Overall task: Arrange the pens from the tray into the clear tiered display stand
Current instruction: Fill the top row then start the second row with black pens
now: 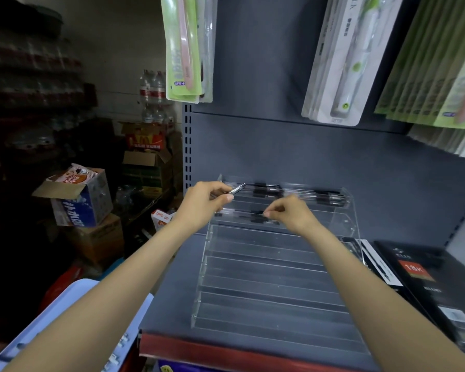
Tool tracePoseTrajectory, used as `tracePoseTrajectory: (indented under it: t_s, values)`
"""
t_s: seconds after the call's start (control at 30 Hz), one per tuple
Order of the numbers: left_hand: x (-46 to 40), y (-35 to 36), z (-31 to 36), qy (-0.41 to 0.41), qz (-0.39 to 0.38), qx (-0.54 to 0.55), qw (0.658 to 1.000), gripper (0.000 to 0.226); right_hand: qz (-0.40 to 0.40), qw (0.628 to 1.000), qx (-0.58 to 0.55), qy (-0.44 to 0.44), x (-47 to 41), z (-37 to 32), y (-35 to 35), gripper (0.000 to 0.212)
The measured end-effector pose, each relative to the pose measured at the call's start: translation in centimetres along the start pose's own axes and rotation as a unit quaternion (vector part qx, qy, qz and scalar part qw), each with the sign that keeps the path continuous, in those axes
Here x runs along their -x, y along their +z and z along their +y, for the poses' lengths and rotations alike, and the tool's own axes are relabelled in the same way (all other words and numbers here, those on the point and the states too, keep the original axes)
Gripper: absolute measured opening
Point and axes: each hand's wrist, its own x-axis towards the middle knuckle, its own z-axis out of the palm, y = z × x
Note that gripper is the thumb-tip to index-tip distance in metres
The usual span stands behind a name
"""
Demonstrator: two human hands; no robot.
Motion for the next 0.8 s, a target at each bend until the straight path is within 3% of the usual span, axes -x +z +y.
tracePoseTrajectory:
  t_s: [0.43,0.63,0.73,0.8]
  values:
    - [-0.6,1.0,0.7,0.007,-0.022,-0.028,0.999,0.021,-0.013,0.998,0.024,-0.063,-0.3,0.4,0.3,0.014]
    - [-1.1,1.4,0.8,0.020,-0.053,-0.060,0.997,0.022,0.041,0.980,-0.172,-0.095,0.2,-0.9,-0.4,0.016]
    - [-1.4,2.0,1.1,0.025,-0.061,-0.068,0.996,0.017,0.025,0.972,-0.202,-0.119,0.3,-1.7,-0.4,0.010]
    - [-1.6,2.2,1.0,0.025,-0.056,-0.075,0.995,0.017,0.054,0.969,-0.211,-0.119,0.1,-1.5,-0.5,0.006]
